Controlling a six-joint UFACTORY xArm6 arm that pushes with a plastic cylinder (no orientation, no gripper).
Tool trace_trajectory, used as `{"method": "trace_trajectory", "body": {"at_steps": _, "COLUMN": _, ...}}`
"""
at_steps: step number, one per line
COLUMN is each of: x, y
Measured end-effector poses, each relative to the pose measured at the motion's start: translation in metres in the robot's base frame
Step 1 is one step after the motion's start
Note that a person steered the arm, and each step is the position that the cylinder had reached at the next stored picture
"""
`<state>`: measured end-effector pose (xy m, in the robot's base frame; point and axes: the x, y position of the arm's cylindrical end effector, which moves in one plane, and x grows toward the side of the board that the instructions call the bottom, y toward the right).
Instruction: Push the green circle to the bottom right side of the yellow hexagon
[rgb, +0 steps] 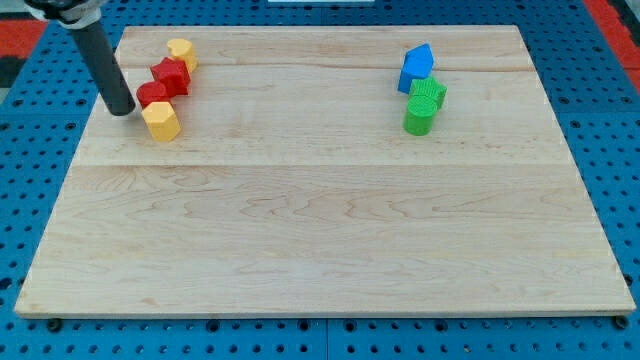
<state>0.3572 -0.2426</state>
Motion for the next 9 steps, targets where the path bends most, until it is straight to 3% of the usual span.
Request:
{"method": "trace_trajectory", "body": {"at_steps": 2, "x": 0.000, "y": 0.018}}
{"method": "trace_trajectory", "body": {"at_steps": 3, "x": 0.016, "y": 0.007}}
{"method": "trace_trajectory", "body": {"at_steps": 4, "x": 0.063, "y": 0.017}}
{"method": "trace_trajectory", "body": {"at_steps": 5, "x": 0.102, "y": 0.087}}
{"method": "trace_trajectory", "body": {"at_steps": 6, "x": 0.106, "y": 0.195}}
{"method": "trace_trajectory", "body": {"at_steps": 8, "x": 0.071, "y": 0.388}}
{"method": "trace_trajectory", "body": {"at_steps": 9, "x": 0.051, "y": 0.400}}
